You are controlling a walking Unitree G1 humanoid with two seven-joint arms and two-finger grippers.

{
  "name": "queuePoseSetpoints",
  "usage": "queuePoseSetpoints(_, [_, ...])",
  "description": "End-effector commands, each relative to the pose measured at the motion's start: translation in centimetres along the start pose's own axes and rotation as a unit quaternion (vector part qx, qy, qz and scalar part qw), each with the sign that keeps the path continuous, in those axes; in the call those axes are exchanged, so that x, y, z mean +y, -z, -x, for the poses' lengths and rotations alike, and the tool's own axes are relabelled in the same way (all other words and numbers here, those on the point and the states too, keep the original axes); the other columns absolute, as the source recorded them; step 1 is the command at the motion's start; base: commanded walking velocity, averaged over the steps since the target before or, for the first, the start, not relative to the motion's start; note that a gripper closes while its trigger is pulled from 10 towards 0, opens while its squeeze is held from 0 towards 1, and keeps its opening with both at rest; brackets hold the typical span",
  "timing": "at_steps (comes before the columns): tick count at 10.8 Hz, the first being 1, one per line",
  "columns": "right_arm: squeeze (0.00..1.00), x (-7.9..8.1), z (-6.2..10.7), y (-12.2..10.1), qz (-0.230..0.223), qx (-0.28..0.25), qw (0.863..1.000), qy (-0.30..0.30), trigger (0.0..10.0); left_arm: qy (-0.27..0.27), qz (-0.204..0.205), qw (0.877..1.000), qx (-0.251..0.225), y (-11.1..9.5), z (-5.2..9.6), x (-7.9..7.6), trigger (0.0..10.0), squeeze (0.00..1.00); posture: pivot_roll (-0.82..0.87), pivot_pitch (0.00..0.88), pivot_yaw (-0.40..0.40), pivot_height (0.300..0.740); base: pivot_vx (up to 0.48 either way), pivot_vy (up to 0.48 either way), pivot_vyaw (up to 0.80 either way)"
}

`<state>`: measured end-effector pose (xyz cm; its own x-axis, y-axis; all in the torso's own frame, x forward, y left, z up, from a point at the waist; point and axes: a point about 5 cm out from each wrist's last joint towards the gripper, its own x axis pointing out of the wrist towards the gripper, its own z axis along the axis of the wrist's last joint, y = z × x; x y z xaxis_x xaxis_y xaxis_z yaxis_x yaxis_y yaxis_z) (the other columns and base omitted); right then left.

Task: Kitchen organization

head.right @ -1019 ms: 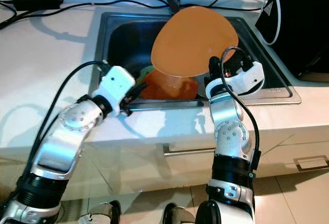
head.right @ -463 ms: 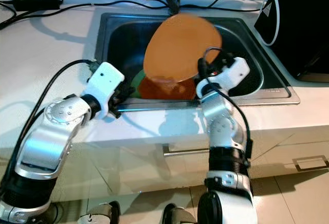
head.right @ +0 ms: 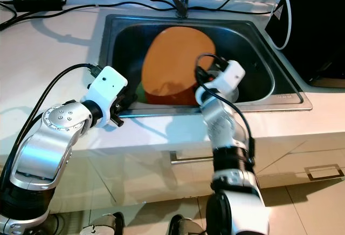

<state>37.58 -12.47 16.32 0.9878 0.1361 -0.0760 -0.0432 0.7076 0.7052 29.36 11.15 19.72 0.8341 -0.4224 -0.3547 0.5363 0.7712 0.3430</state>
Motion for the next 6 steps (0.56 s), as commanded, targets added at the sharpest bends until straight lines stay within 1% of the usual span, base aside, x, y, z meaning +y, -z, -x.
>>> queuePoseSetpoints(1, [0.00, 0.6, -0.2, -1.0, 0.007, -0.020, 1.000, -0.016, 10.0, 0.023, 0.010, 0.999, 0.036, 1.3, -0.4, -1.0, 10.0, 0.00, 0.13, 0.115, -0.110, 0.740, 0.000, 0.000, 0.00])
queuePoseSetpoints(2, [0.00, 0.5, -0.7, -0.6, 0.023, -0.006, 1.000, -0.012, 10.0, 0.027, 0.010, 0.999, 0.039, 1.3, -0.3, -1.2, 10.0, 0.00, 0.13, 0.115, -0.110, 0.740, 0.000, 0.000, 0.00])
queuePoseSetpoints(6, [0.00, 0.4, -1.8, 0.4, 0.041, 0.026, 0.999, 0.007, 10.0, 0.034, 0.010, 0.998, 0.044, 1.3, -0.4, -1.6, 10.0, 0.00, 0.14, 0.121, -0.122, 0.740, 0.000, 0.000, 0.00])
